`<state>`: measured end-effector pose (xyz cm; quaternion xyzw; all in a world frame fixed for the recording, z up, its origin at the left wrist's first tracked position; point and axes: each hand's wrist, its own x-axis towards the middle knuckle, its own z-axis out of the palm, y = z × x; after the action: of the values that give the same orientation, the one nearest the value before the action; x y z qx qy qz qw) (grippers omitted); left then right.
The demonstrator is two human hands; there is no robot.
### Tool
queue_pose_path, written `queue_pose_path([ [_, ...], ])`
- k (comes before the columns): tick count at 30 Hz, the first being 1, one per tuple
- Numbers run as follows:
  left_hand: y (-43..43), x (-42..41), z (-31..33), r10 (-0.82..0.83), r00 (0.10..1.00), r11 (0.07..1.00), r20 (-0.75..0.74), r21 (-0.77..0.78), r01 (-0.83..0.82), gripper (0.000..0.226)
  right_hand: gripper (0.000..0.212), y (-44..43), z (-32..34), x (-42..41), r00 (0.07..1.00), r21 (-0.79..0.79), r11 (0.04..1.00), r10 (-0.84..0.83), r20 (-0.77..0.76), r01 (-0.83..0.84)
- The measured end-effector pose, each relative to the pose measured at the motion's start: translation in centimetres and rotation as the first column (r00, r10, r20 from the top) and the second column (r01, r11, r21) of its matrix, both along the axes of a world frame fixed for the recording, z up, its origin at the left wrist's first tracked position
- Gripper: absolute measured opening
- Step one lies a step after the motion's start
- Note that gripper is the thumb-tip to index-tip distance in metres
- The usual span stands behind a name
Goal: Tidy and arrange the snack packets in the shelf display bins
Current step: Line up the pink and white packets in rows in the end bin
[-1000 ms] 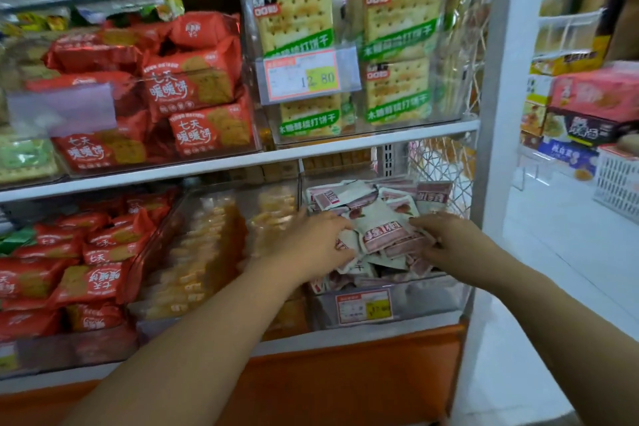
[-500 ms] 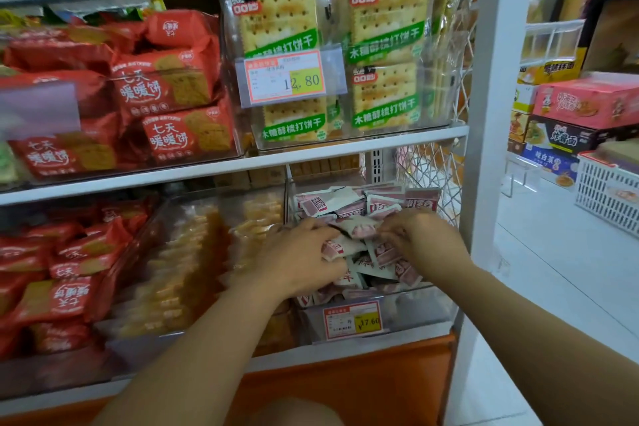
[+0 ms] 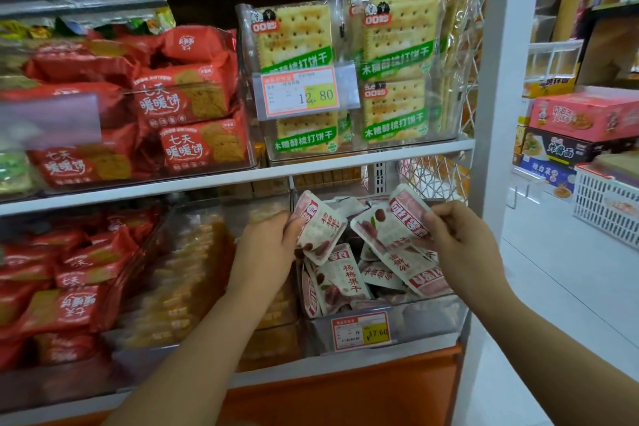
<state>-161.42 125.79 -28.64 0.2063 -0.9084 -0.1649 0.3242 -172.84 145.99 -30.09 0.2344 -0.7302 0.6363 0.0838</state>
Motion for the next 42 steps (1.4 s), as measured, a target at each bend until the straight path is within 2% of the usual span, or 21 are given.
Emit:
queue_pose_path([
  [2, 0.0, 0.2, 0.0, 0.001, 1.000, 0.997, -0.027, 0.073, 0.001, 0.030, 0.013, 0.1, 0.5, 0.4, 1.000, -0.025, 1.000, 0.004, -0.028, -0.005],
  [4, 0.2, 0.4, 0.3, -0.011, 0.999, 0.991, -0.041, 0.133, 0.016, 0.029, 0.015, 0.5, 1.4, 0.8, 0.992, -0.005, 1.000, 0.000, -0.130, 0.000],
  [6, 0.4, 0.4, 0.8, -0.043, 0.996, 0.982, -0.072, 0.183, 0.056, 0.033, 0.015, 1.1, 2.1, 1.2, 0.983, 0.024, 0.998, 0.058, -0.177, -0.054],
  [9, 1.5, 0.4, 2.1, -0.132, 0.983, 0.959, -0.126, 0.234, 0.158, 0.037, 0.012, 1.4, 2.2, 1.6, 0.968, 0.123, 0.977, 0.193, -0.160, -0.174],
  [13, 4.0, 0.2, 3.4, -0.270, 0.961, 0.917, -0.059, 0.287, 0.275, 0.028, 0.015, 1.4, 2.1, 1.7, 0.946, 0.157, 0.952, 0.288, -0.151, -0.264],
  [17, 5.6, -0.3, 3.7, -0.399, 0.915, 0.813, -0.048, 0.442, 0.378, 0.021, 0.015, 1.6, 2.3, 2.0, 0.919, 0.178, 0.929, 0.355, -0.173, -0.326],
  [19, 6.2, -0.6, 3.7, -0.452, 0.890, 0.757, -0.050, 0.506, 0.413, 0.029, 0.013, 1.9, 2.4, 2.1, 0.915, 0.208, 0.921, 0.366, -0.171, -0.330],
  [21, 6.7, -0.9, 3.7, -0.487, 0.871, 0.700, -0.065, 0.568, 0.433, 0.036, 0.013, 2.3, 2.6, 2.2, 0.919, 0.219, 0.927, 0.346, -0.190, -0.304],
  [25, 7.5, -1.7, 3.0, -0.535, 0.825, 0.535, -0.182, 0.683, 0.497, 0.036, 0.018, 4.1, 3.4, 1.9, 0.933, 0.202, 0.957, 0.256, -0.253, -0.208],
  [26, 7.6, -2.0, 2.6, -0.551, 0.815, 0.535, -0.180, 0.674, 0.510, 0.036, 0.019, 4.9, 3.6, 1.7, 0.941, 0.178, 0.970, 0.210, -0.266, -0.166],
  [27, 7.5, -2.3, 2.2, -0.561, 0.815, 0.578, -0.148, 0.635, 0.513, 0.032, 0.021, 5.6, 3.9, 1.5, 0.945, 0.150, 0.983, 0.144, -0.294, -0.103],
  [29, 7.5, -2.9, 1.2, -0.562, 0.827, 0.713, -0.012, 0.500, 0.492, 0.025, 0.024, 7.3, 4.3, 0.9, 0.933, 0.108, 0.993, -0.002, -0.360, 0.044],
  [31, 7.8, -3.7, 0.4, -0.583, 0.797, 0.792, 0.155, 0.327, 0.515, 0.031, 0.027, 8.8, 4.2, 0.2, 0.918, 0.092, 0.986, -0.094, -0.385, 0.139],
  [34, 9.1, -5.5, -0.4, -0.619, 0.691, 0.775, 0.373, 0.147, 0.615, 0.039, 0.028, 10.5, 3.7, -0.5, 0.913, 0.137, 0.970, -0.134, -0.385, 0.200],
  [37, 10.2, -7.8, -1.0, -0.568, 0.625, 0.732, 0.535, -0.018, 0.681, 0.044, 0.024, 11.6, 3.4, -1.1, 0.937, 0.195, 0.965, -0.103, -0.334, 0.176],
  [42, 10.3, -10.3, -2.2, -0.418, 0.547, 0.712, 0.725, -0.113, 0.693, 0.038, 0.021, 12.6, 2.9, -2.1, 0.956, 0.223, 0.962, -0.095, -0.277, 0.160],
])
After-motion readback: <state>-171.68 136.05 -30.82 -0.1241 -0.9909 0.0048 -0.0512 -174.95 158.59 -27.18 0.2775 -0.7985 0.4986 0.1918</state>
